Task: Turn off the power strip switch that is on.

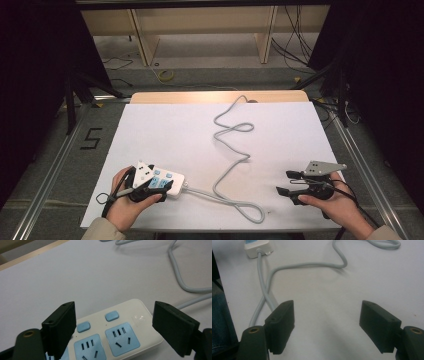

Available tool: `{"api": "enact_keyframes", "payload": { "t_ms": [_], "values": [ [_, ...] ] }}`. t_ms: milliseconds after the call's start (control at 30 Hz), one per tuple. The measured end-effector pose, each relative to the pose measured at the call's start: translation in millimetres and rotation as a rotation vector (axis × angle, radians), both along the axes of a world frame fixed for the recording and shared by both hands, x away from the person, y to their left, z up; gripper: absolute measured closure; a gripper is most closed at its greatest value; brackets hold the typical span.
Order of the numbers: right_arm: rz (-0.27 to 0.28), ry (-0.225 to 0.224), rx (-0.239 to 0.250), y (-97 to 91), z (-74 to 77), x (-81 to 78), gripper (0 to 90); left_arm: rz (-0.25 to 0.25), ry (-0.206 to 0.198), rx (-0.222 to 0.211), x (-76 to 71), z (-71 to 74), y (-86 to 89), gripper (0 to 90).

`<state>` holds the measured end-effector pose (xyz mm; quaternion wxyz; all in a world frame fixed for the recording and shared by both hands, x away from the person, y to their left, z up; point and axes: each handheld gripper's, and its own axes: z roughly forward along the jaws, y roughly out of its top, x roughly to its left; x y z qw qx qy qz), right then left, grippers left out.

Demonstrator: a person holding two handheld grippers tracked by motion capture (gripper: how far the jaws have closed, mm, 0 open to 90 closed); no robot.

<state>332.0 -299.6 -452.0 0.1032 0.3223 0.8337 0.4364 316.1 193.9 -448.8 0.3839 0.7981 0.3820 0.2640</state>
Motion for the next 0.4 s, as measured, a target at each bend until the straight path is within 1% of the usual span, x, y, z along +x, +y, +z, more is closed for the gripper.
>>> {"api": "enact_keyframes", "payload": {
  "t_ms": [400],
  "values": [
    [-0.001,0.001,-0.004,-0.7,0.0,0.4,28.6,-0.001,-0.004,0.003,0.9,0.5,-1.1,19.1]
  ]
}}
